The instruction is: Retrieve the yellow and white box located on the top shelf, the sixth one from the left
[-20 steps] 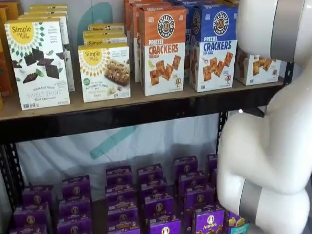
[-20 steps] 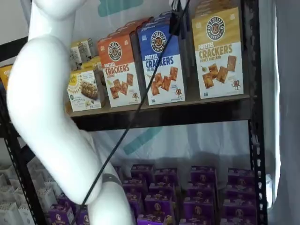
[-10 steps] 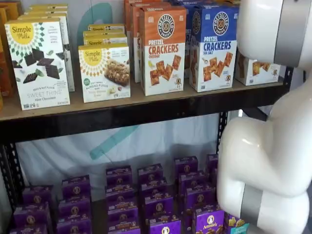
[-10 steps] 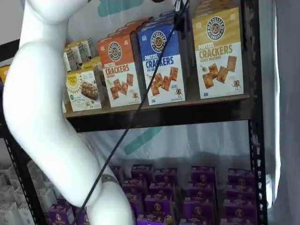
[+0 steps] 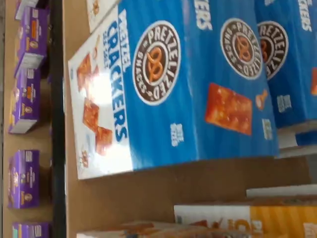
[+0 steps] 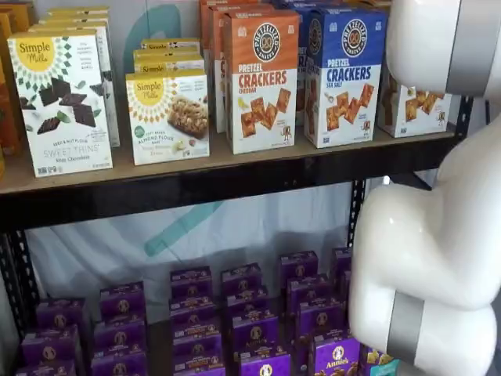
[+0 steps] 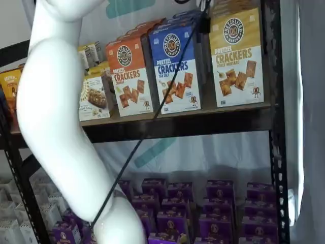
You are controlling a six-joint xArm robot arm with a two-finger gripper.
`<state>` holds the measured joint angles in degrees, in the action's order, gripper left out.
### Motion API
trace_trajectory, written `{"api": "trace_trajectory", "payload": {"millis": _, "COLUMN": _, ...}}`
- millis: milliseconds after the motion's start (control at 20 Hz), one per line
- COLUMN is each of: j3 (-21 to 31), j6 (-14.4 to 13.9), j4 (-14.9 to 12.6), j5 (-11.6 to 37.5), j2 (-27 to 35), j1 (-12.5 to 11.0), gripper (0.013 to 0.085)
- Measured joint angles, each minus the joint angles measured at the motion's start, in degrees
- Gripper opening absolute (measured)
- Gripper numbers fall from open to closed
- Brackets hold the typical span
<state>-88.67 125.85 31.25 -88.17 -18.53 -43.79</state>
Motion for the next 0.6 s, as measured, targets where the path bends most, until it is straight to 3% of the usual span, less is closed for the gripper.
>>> {"api": "trace_trajectory", "payload": {"millis": 300, "j3": -1.1, "j6": 1.2, "j4": -1.8, "j5": 2.1, "j2": 1.7, "j1": 0.5, "gripper": 0.085}}
{"api": "trace_trajectory", "payload": {"millis": 600, "j3": -6.5, "j6": 0.7, "j4": -5.6, "j5": -1.6, "j2": 5.8, "j1": 1.1, "gripper": 0.085}}
